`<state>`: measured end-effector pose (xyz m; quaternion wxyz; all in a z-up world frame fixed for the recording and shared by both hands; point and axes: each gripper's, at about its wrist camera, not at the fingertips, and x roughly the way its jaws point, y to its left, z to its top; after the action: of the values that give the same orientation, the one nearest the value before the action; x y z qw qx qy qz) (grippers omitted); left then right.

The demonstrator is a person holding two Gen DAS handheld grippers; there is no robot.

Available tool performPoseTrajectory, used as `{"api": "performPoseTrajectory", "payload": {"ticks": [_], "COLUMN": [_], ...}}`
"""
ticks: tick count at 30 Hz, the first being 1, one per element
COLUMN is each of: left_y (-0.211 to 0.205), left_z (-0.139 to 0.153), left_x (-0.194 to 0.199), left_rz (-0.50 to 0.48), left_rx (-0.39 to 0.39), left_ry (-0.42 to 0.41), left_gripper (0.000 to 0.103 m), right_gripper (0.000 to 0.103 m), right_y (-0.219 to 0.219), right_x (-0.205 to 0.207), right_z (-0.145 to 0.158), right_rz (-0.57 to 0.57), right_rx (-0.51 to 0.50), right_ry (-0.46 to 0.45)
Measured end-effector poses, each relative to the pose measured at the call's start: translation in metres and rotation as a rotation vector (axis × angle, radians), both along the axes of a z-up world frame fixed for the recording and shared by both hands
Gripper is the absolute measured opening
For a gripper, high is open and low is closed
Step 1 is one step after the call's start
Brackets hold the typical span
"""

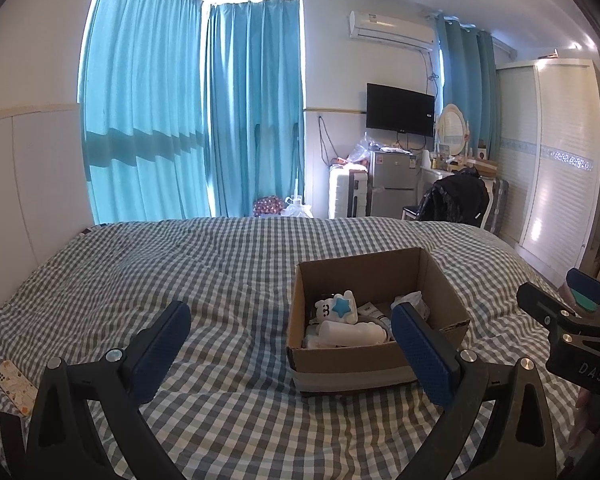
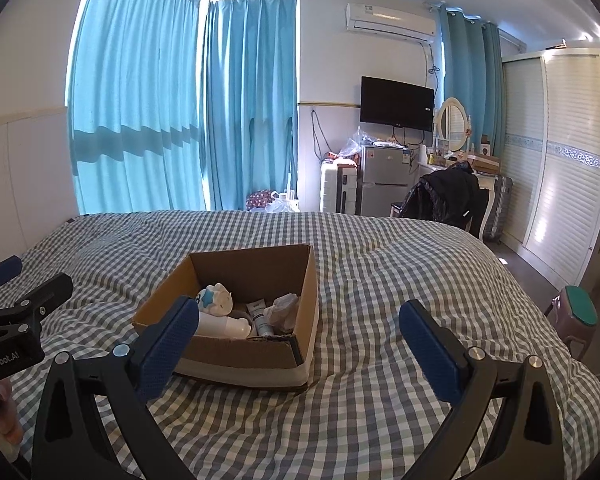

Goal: Organize objects

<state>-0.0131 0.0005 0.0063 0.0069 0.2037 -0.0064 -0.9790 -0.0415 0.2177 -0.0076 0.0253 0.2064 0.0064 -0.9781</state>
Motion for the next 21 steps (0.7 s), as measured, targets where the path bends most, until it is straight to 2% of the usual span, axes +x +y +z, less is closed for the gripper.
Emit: {"api": "performPoseTrajectory", "payload": {"ticks": [21], "left_y": [-0.0012], "left_z": [-0.0004], "left_x": [0.0057], "left_rz": [-0.005], "left_rx": [0.007], "left_ry": [0.005], "left_gripper": [0.103], "right_gripper": [0.101], "right_y": [-0.0055], "right_x": [0.0008], "right_z": [-0.0041], "right_rz": [0.000], "right_rx": [-0.002], "right_ry": [-0.013]}}
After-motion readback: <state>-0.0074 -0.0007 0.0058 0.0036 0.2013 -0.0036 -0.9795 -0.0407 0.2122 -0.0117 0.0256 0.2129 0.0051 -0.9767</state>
